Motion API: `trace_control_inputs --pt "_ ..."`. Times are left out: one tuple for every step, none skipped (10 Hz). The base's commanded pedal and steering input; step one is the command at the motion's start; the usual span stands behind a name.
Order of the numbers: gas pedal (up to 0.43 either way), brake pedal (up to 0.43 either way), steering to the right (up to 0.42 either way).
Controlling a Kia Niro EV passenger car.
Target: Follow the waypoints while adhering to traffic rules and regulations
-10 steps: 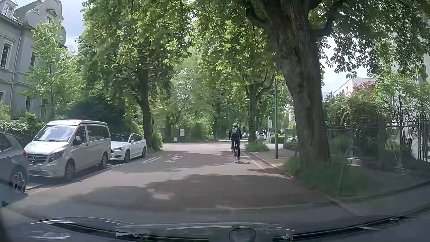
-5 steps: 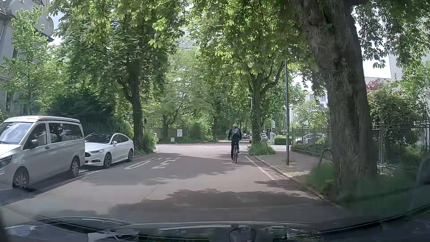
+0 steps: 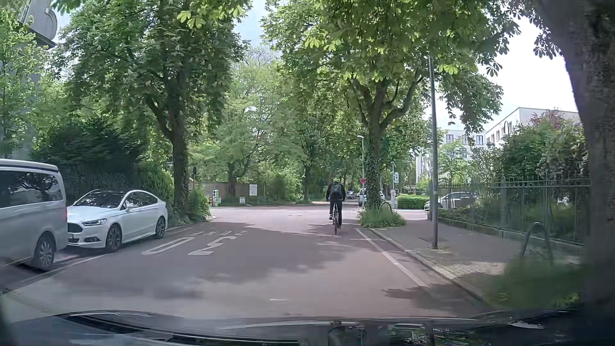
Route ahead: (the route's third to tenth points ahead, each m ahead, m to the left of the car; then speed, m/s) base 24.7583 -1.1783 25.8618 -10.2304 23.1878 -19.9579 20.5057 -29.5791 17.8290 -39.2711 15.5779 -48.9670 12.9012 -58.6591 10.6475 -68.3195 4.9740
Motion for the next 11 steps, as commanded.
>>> trace_control_inputs --pt "0.039 0.0 0.001" --pt "0.039 0.0 0.001" --pt "0.039 0.0 0.001" --pt "0.028 0.0 0.0" --pt "0.02 0.0 0.0" --pt "0.0 0.0 0.0" --pt "0.0 0.0 0.0" --pt "0.0 0.0 0.0" --pt "0.0 0.0 0.0" --pt "0.0 0.0 0.0" --pt "0.0 0.0 0.0"
